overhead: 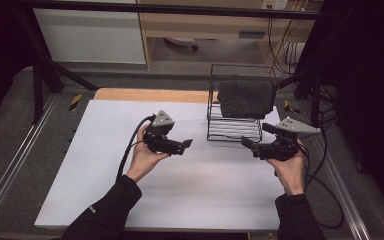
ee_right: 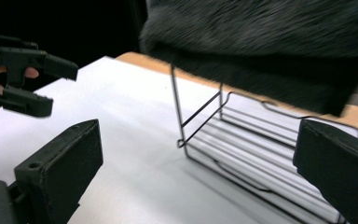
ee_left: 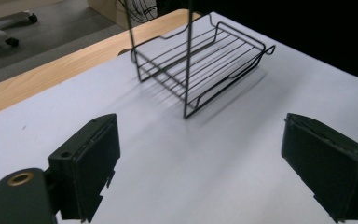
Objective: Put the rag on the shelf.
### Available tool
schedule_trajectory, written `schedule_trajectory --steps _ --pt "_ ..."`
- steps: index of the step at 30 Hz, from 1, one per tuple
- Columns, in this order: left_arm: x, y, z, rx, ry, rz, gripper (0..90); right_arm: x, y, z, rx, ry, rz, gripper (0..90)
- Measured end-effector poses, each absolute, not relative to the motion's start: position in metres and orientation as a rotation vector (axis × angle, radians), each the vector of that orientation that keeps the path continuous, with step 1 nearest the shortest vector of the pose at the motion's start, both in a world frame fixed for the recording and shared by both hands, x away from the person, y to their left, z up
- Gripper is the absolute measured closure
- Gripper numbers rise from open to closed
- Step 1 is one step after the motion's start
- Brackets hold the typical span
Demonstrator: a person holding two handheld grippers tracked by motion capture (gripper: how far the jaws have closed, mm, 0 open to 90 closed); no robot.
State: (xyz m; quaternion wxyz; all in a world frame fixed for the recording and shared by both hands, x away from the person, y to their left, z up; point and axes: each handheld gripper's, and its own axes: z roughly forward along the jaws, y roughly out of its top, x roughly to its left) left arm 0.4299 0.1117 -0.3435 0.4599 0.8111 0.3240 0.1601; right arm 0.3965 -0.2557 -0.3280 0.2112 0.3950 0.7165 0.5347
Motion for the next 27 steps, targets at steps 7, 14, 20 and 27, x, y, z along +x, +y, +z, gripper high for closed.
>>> schedule_trajectory --steps 7,14,20,27 --pt "0.412 0.161 -0.364 1.98 0.858 0.408 8.0 0.391 -0.241 -0.344 1.091 2.05 1.48 0.4" --pt "0.393 0.203 -0.388 1.985 0.911 0.425 8.8 0.387 -0.231 -0.372 1.109 2.126 1.473 0.3" --pt "0.378 0.232 -0.413 2.019 0.937 0.417 9.5 0.379 -0.233 -0.402 1.136 2.19 1.455 0.4" --pt "0.362 0.255 -0.424 2.022 0.945 0.423 10.5 0.367 -0.251 -0.425 1.153 2.211 1.448 0.4"
